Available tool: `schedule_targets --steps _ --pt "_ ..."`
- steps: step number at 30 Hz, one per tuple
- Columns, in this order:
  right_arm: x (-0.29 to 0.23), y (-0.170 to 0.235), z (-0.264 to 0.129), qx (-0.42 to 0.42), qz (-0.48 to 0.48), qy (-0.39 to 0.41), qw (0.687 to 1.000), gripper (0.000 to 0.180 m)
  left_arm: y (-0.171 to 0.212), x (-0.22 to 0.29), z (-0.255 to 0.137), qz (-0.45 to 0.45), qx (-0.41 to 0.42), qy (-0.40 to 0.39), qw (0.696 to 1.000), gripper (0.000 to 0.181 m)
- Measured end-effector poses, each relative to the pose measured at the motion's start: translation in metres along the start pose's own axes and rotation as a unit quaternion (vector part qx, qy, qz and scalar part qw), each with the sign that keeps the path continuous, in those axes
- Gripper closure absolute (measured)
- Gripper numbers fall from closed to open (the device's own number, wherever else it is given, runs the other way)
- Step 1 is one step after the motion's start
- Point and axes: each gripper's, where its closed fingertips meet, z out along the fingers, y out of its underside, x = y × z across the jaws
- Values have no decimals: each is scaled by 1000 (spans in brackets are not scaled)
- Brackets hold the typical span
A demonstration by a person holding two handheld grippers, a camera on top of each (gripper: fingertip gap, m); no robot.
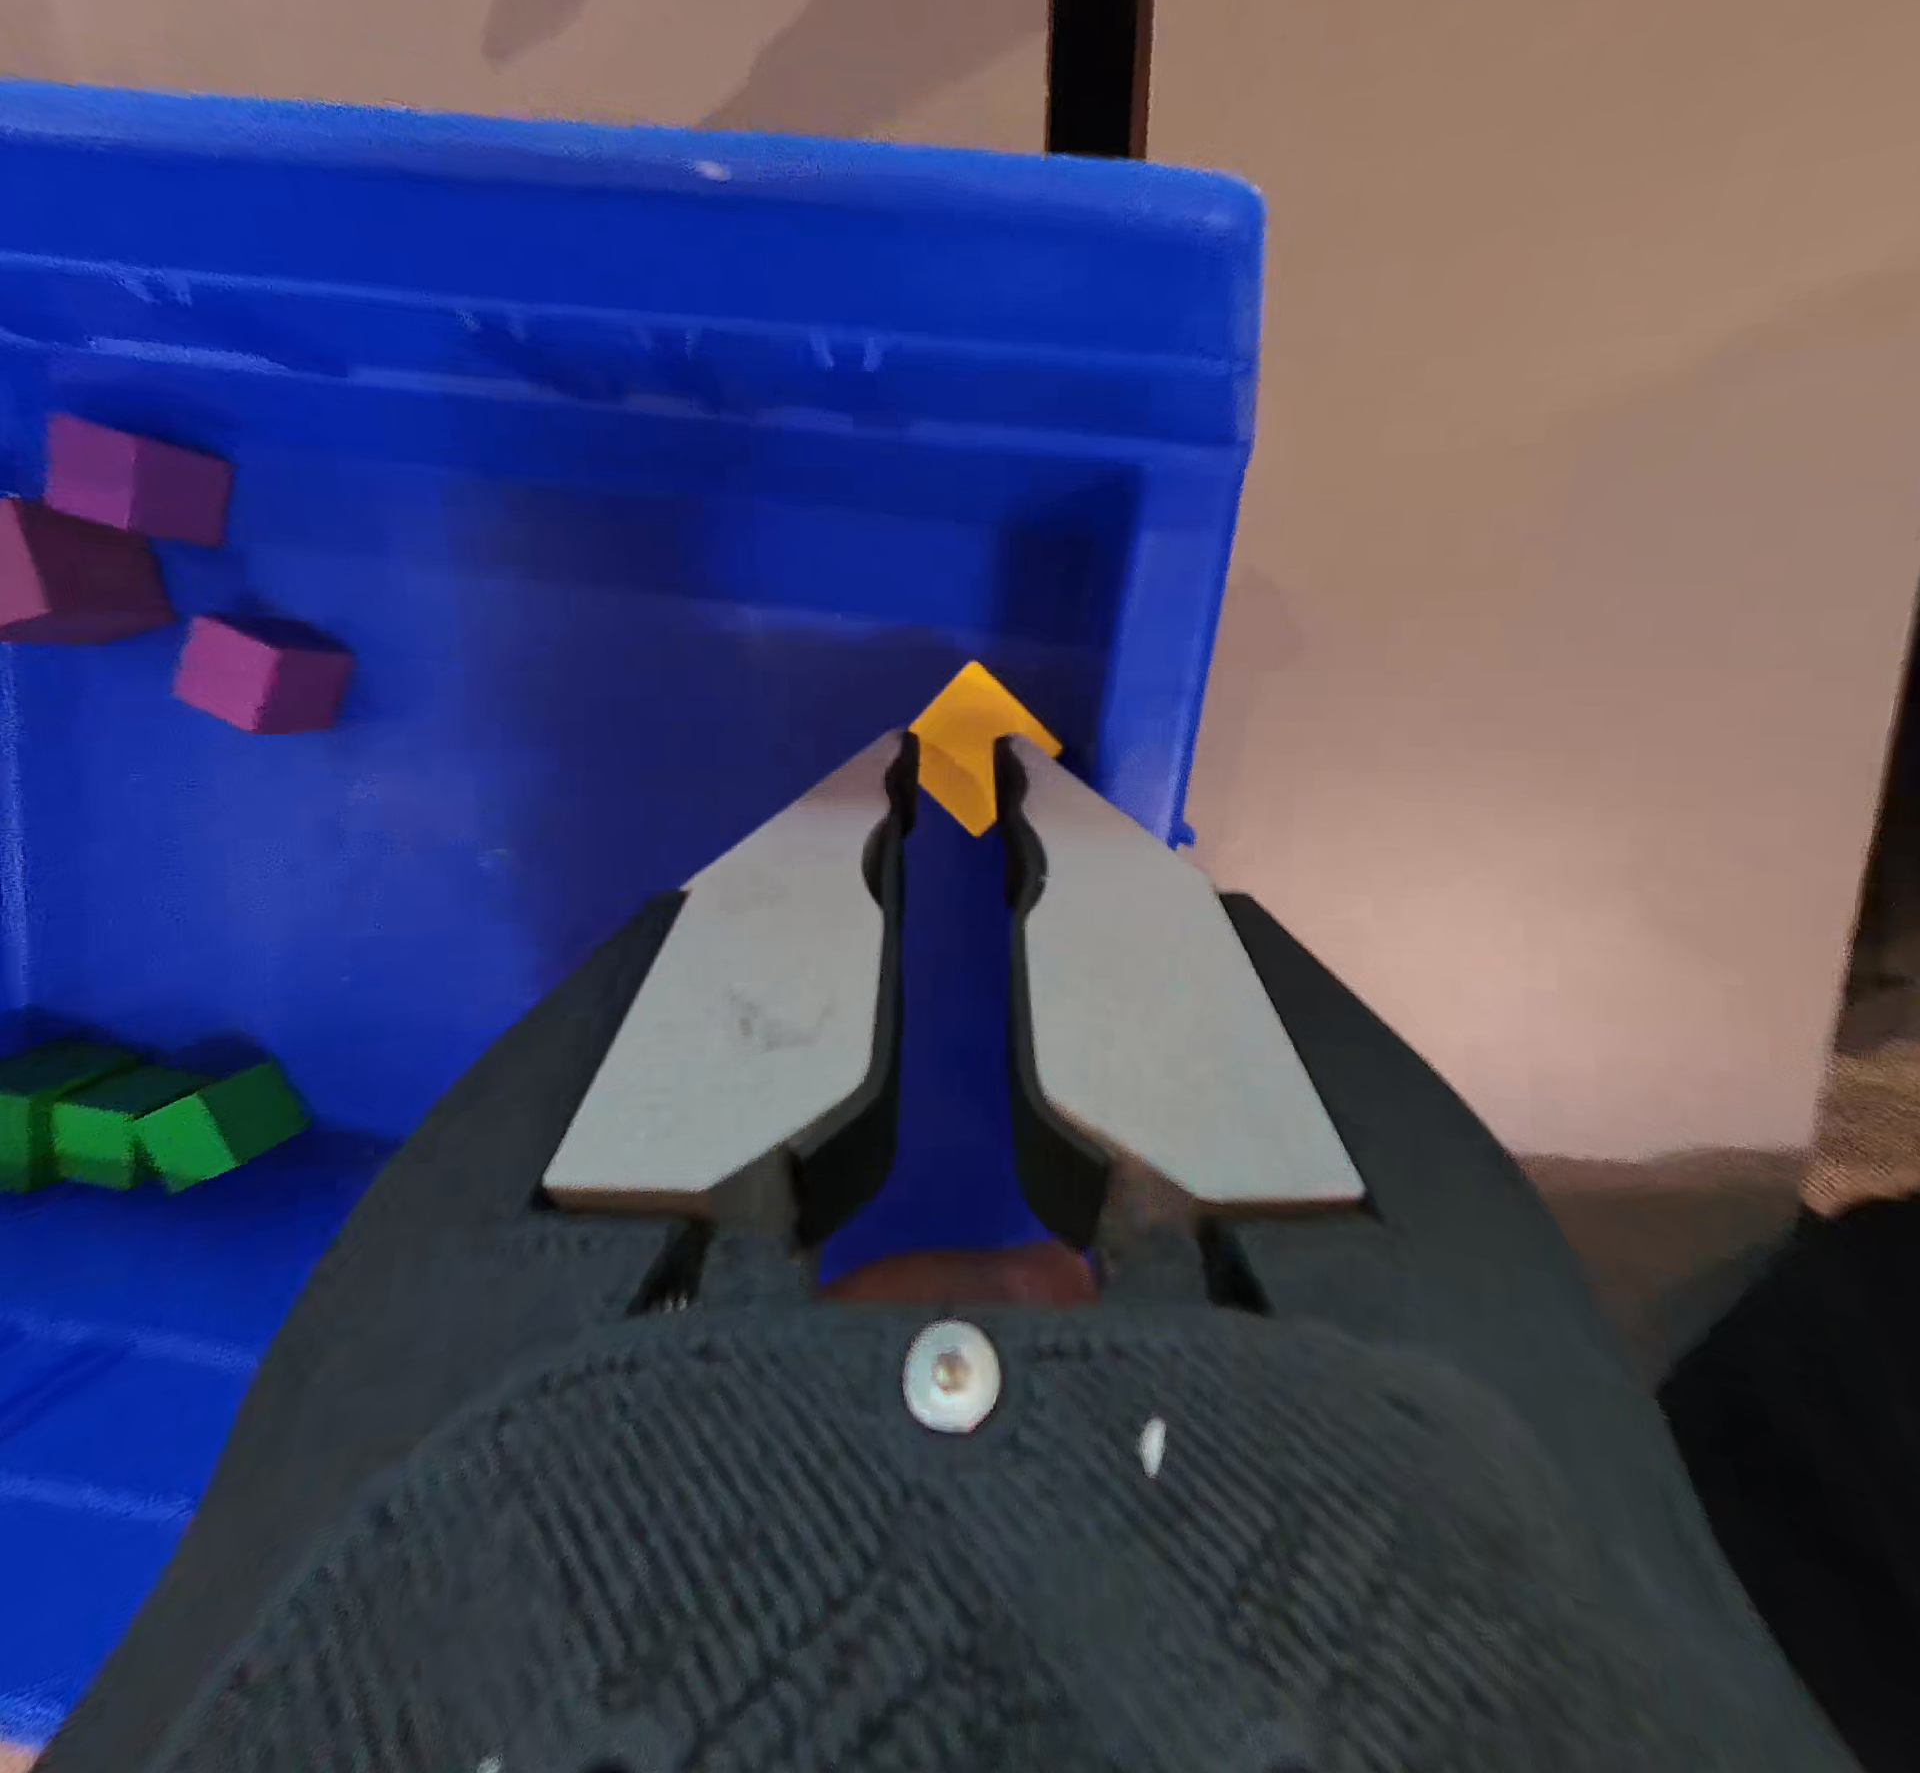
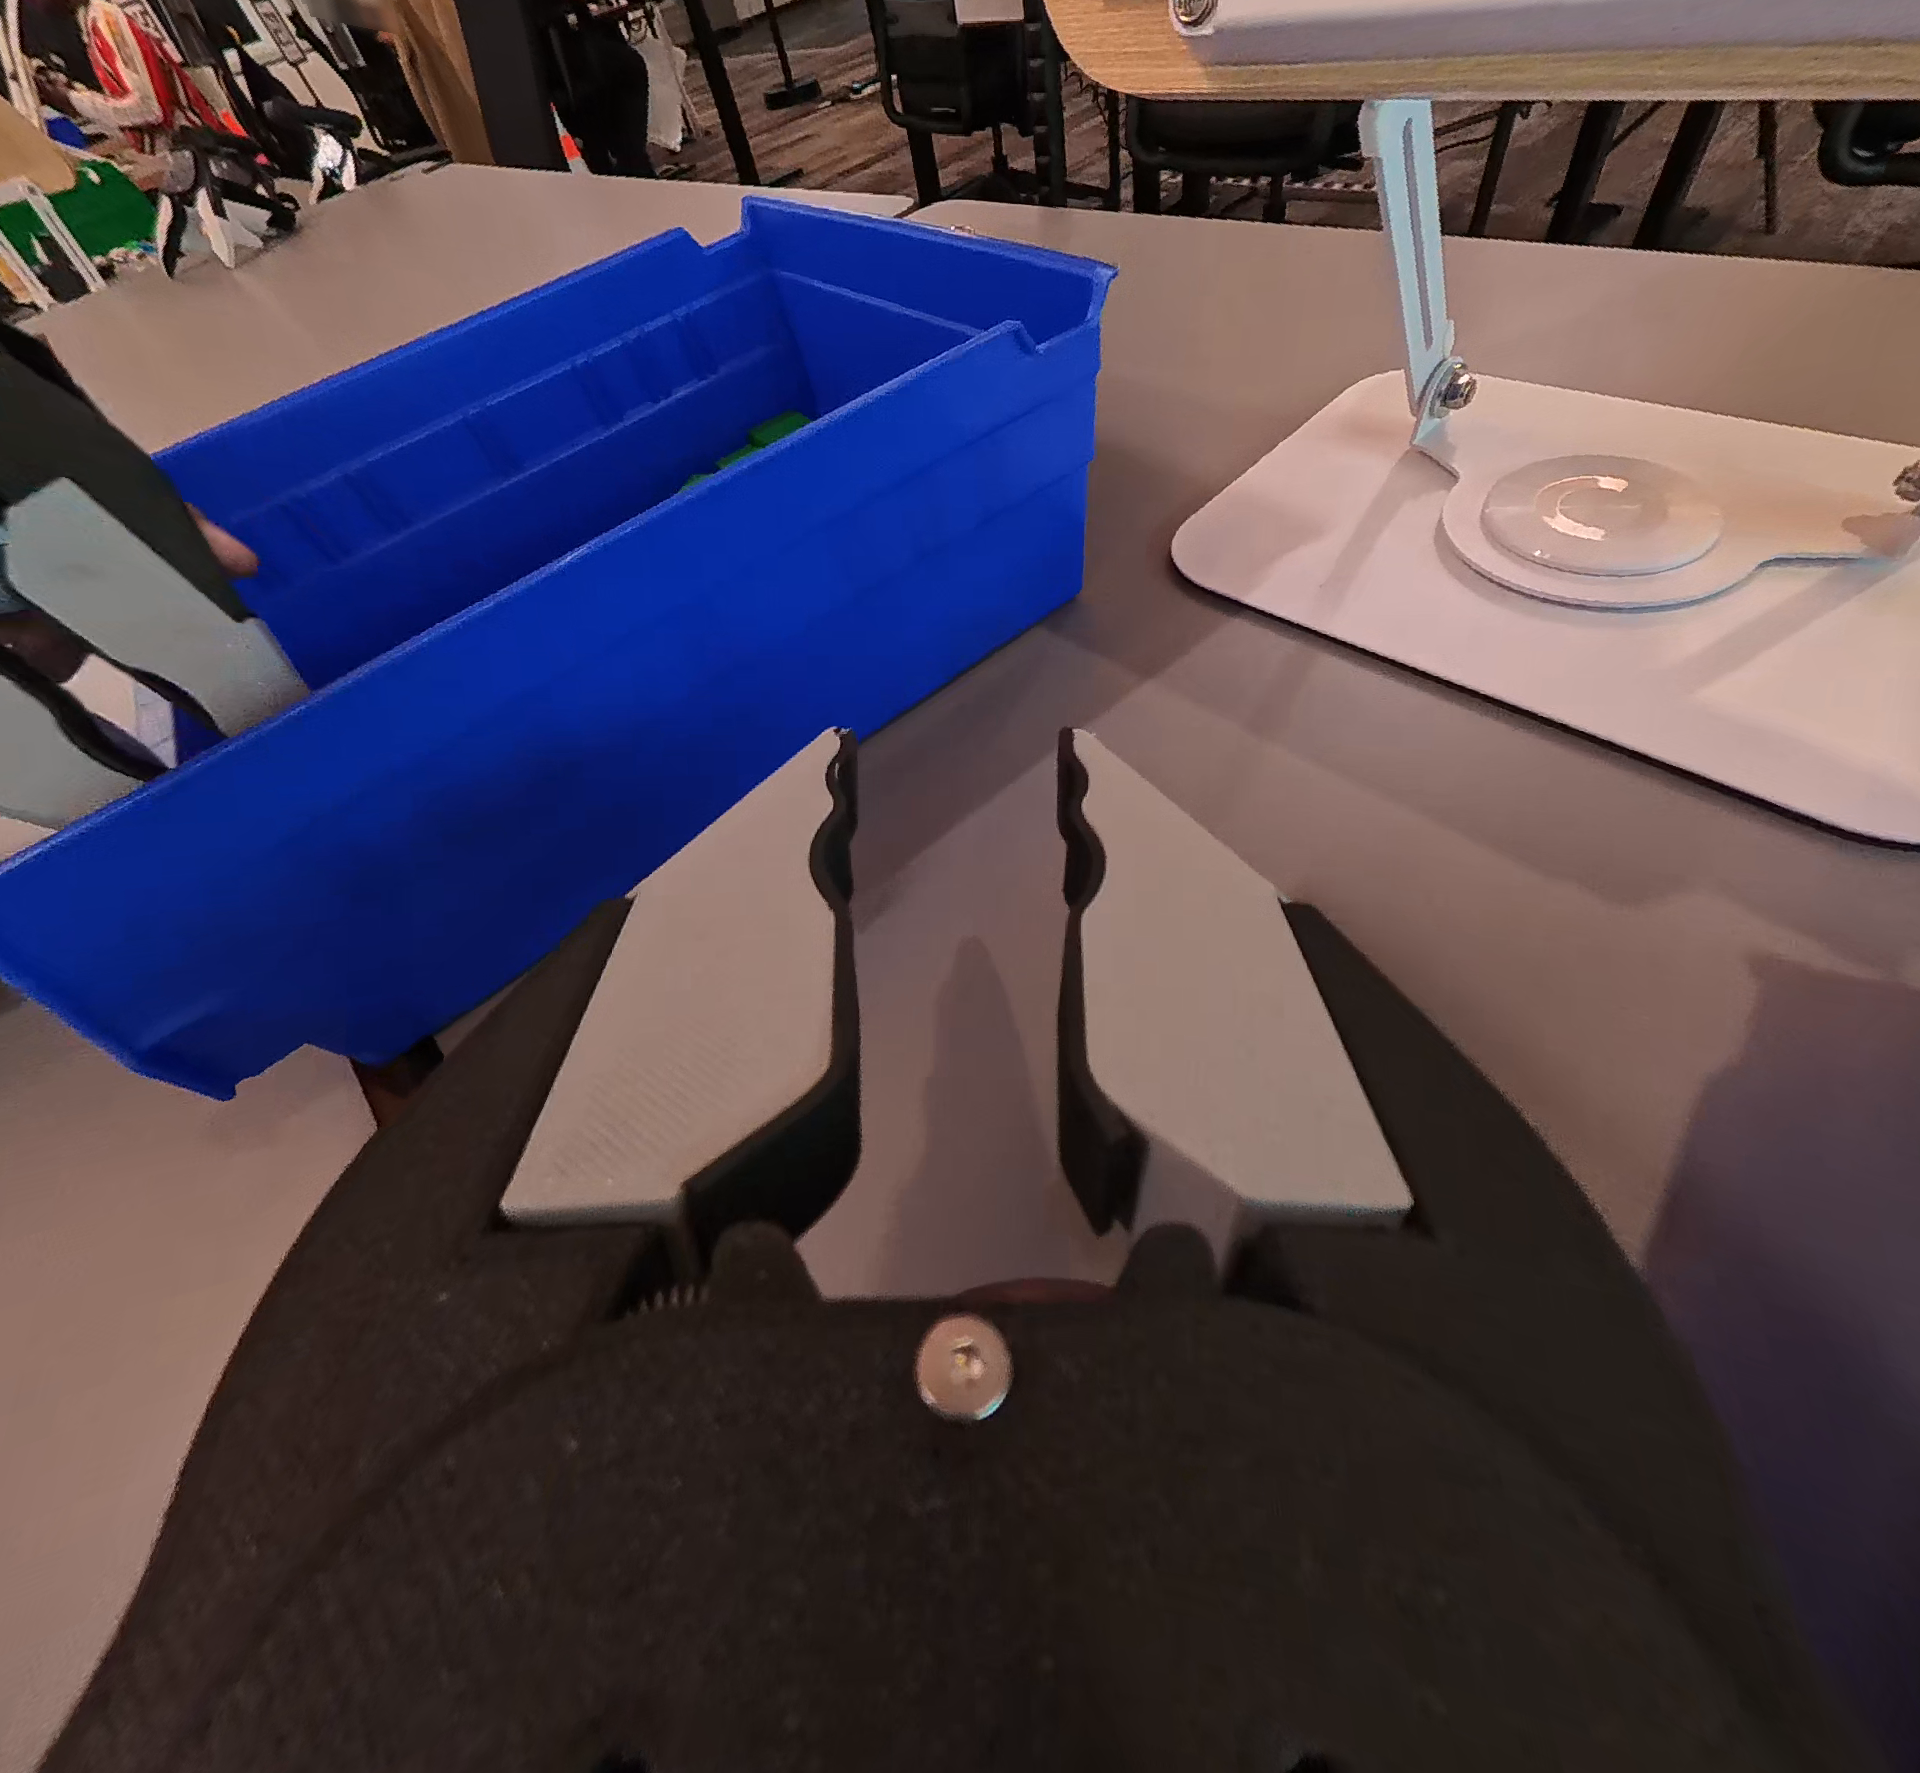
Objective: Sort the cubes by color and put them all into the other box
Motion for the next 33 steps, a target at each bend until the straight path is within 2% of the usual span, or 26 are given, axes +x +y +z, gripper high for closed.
schedule_targets --steps 1,7,9,12,16,20,24,33 --pt "0 -1 -1 2 1 0 1000 144 3 1 0 -6 -14 21 1000 168" --pt "-2 -6 -5 11 2 -5 1000 144 13 0 2 -28 -73 66 995 160" --pt "-3 -8 -7 15 2 -7 1000 144 10 -9 10 -36 -74 39 996 142" --pt "-5 -11 -8 19 0 -10 1000 144 9 -12 26 -21 -76 14 997 149" --pt "-7 -13 -10 22 -2 -12 1000 144 5 -26 25 -7 -62 -46 997 131" --pt "-7 -13 -10 22 -1 -13 1000 144 -2 -25 27 19 -33 -57 998 133" --pt "-6 -14 -10 22 0 -13 1000 144 -8 -19 25 40 -16 -52 998 146" --pt "-5 -14 -9 22 2 -13 1000 145 -16 -10 12 37 33 -29 998 147"
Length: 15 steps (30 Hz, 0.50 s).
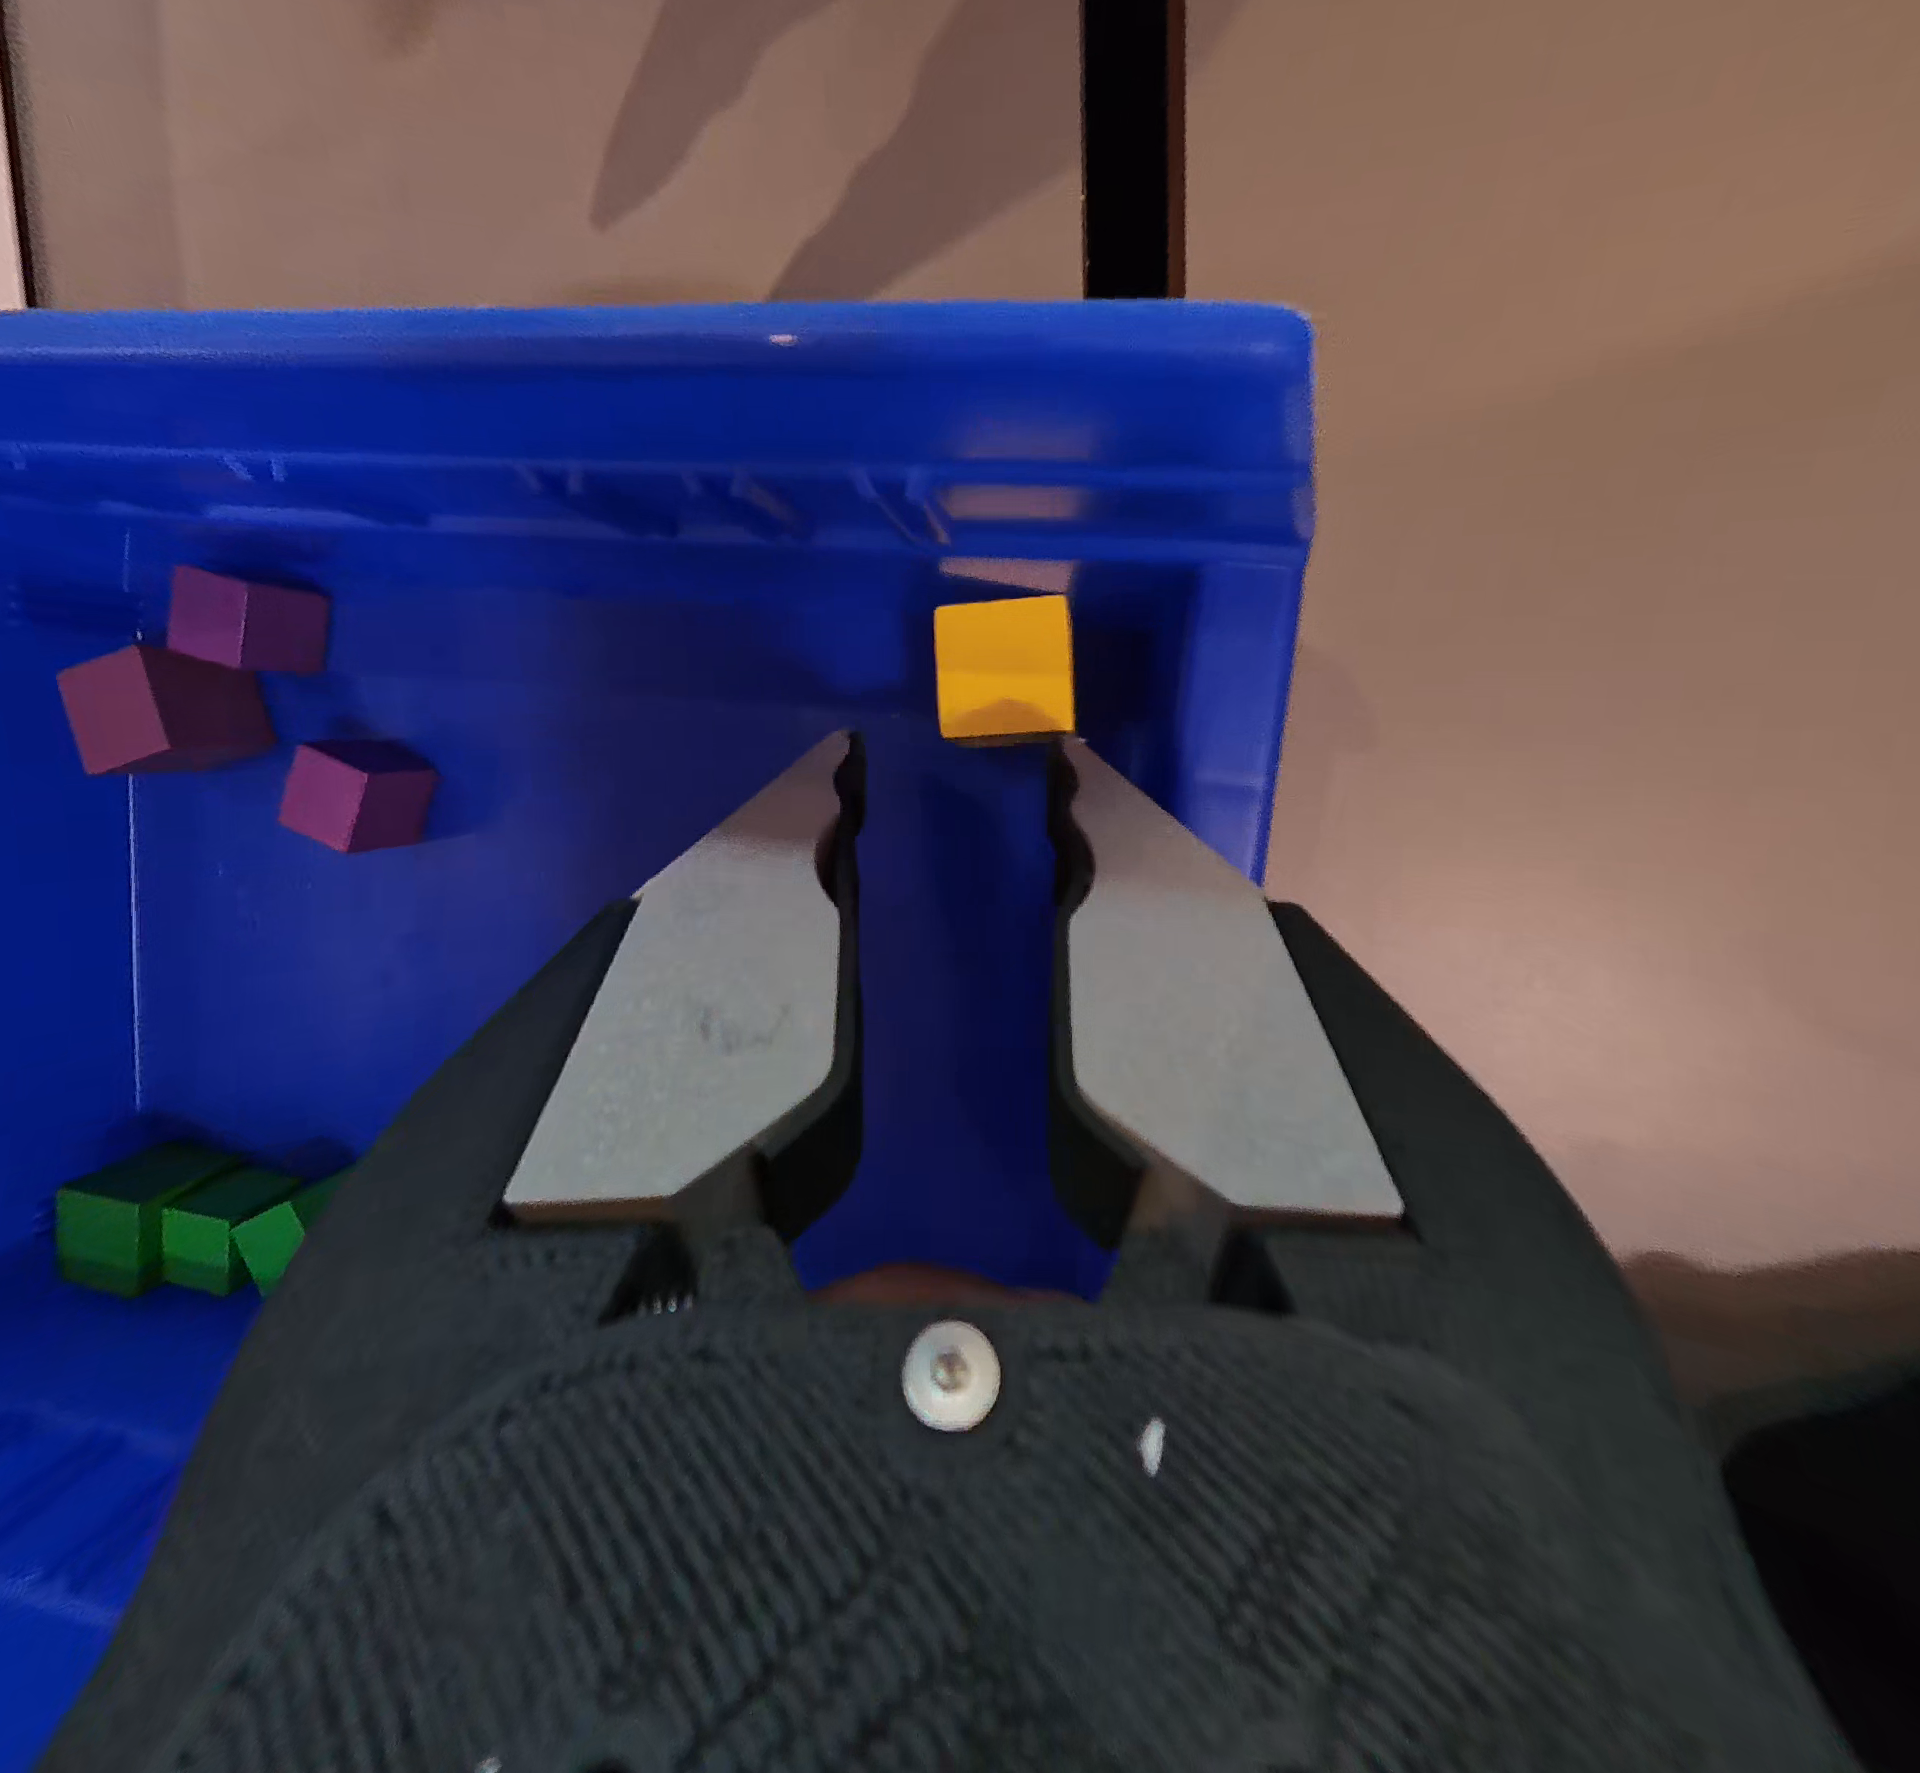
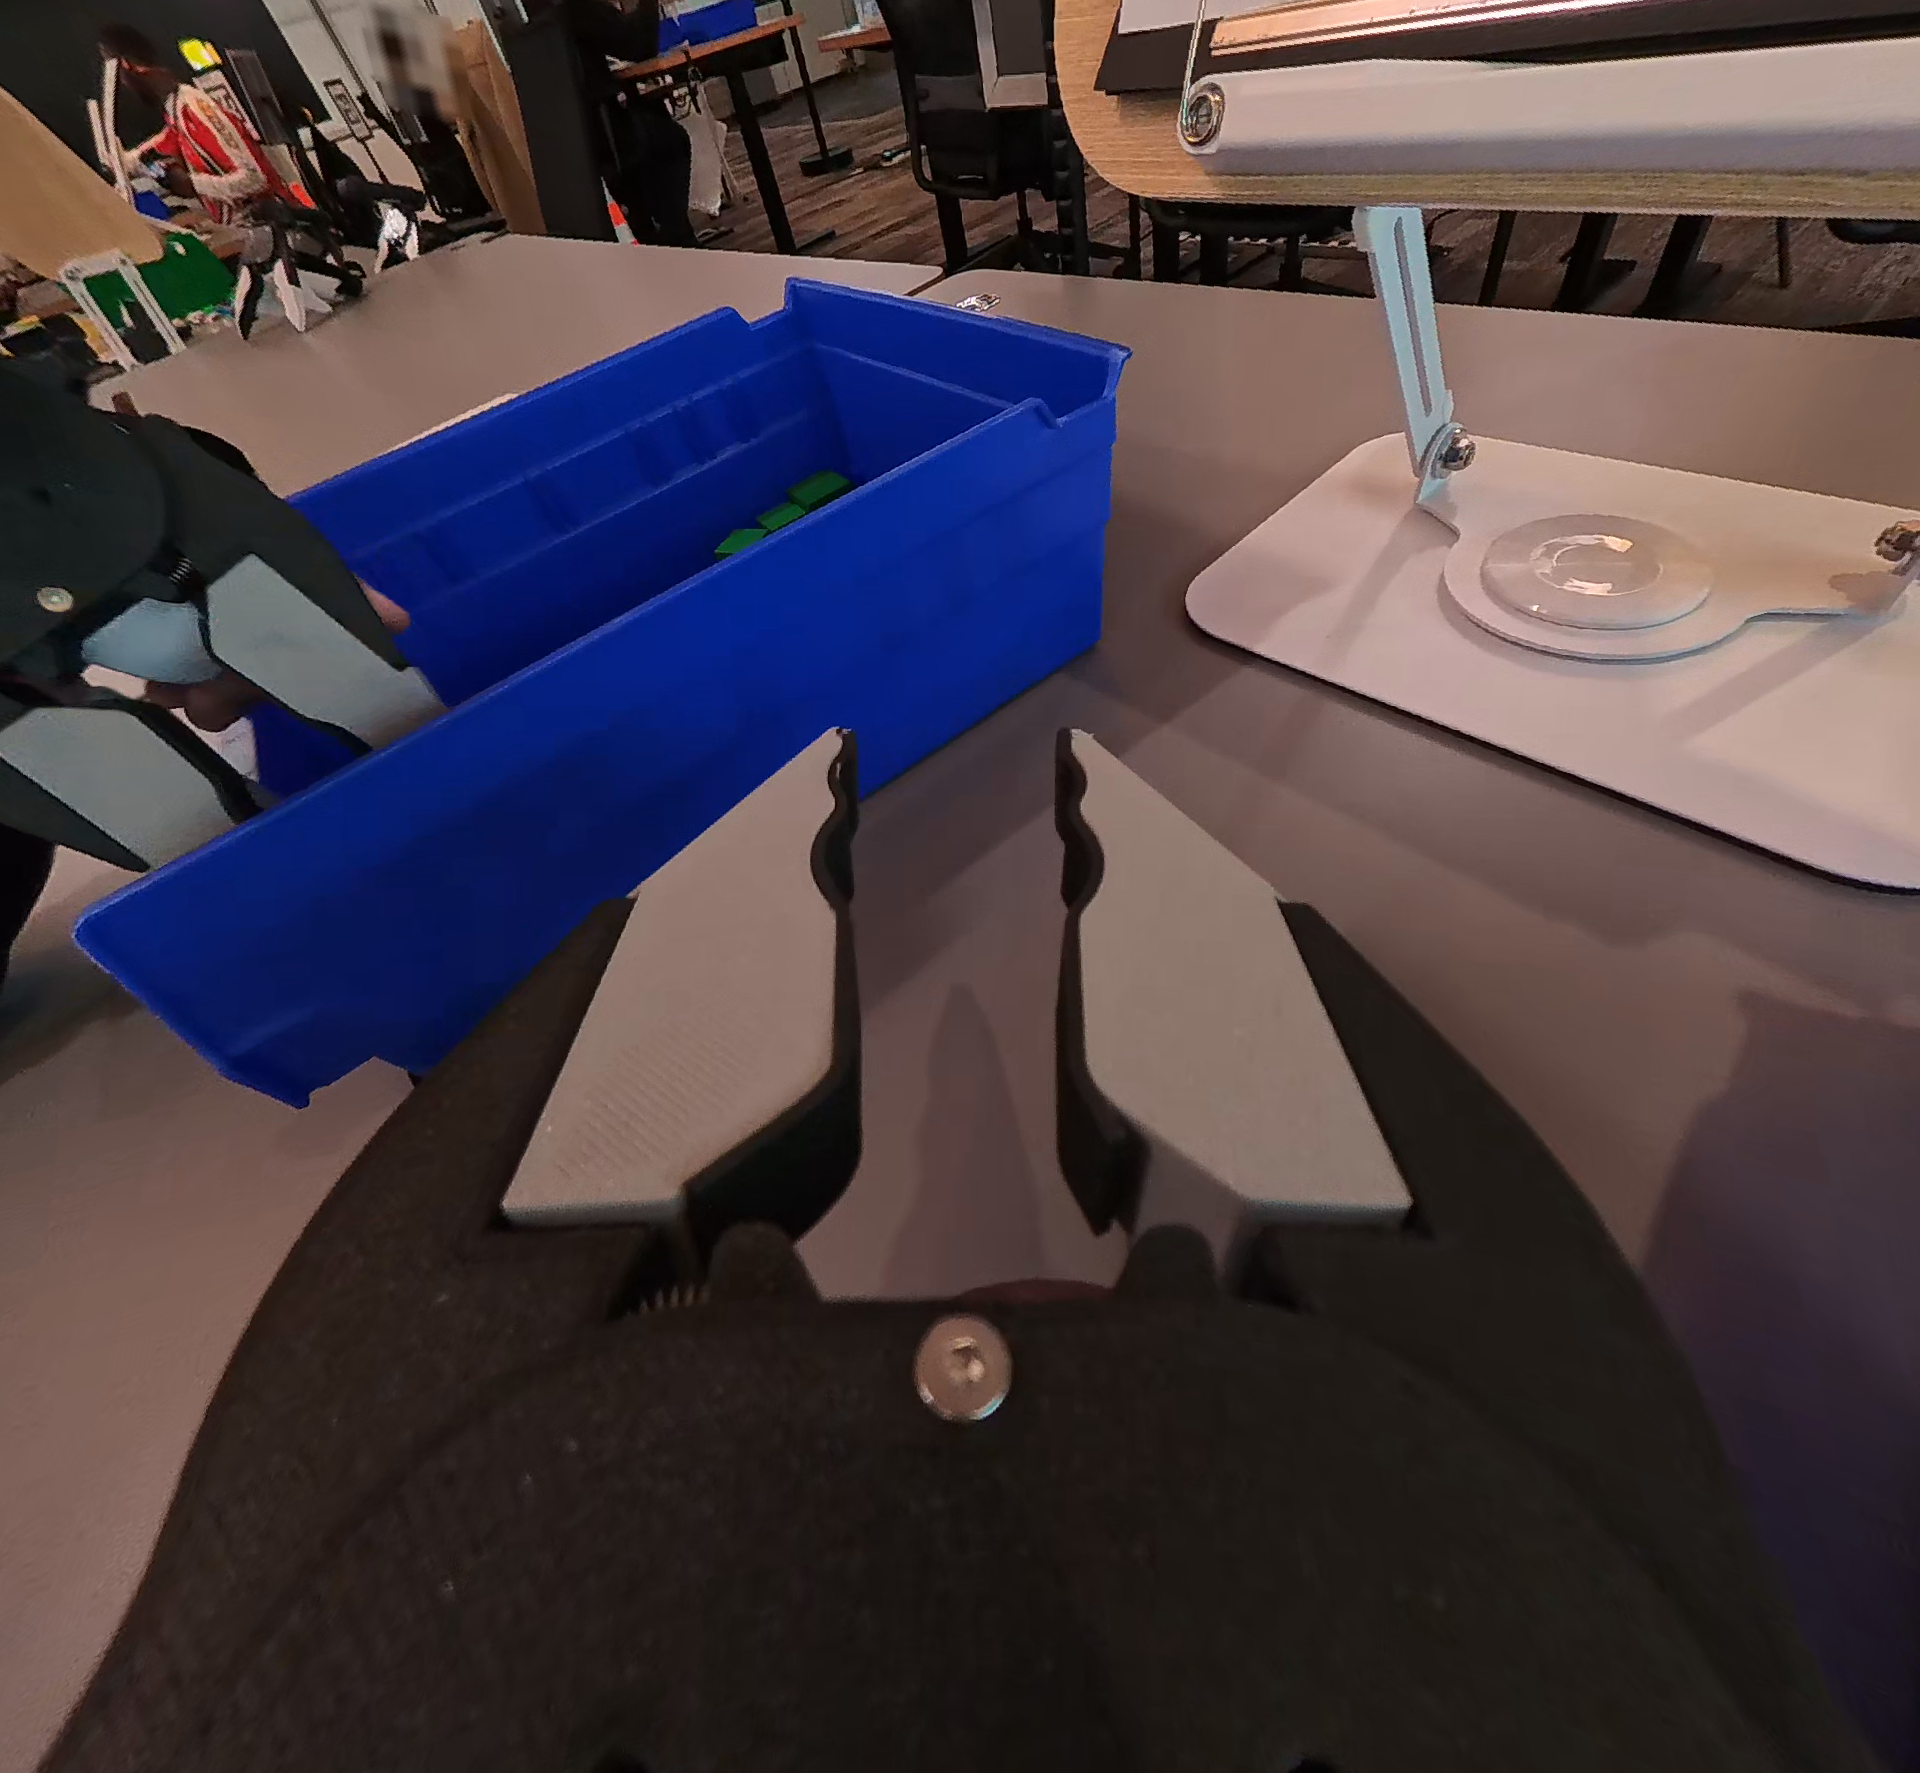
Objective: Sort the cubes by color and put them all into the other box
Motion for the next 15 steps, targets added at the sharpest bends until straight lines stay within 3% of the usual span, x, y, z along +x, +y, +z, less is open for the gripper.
schedule_targets --steps 15 --pt "-3 -1 -1 1 -2 -5 1000 146 -9 4 -7 4 26 1 1000 146"
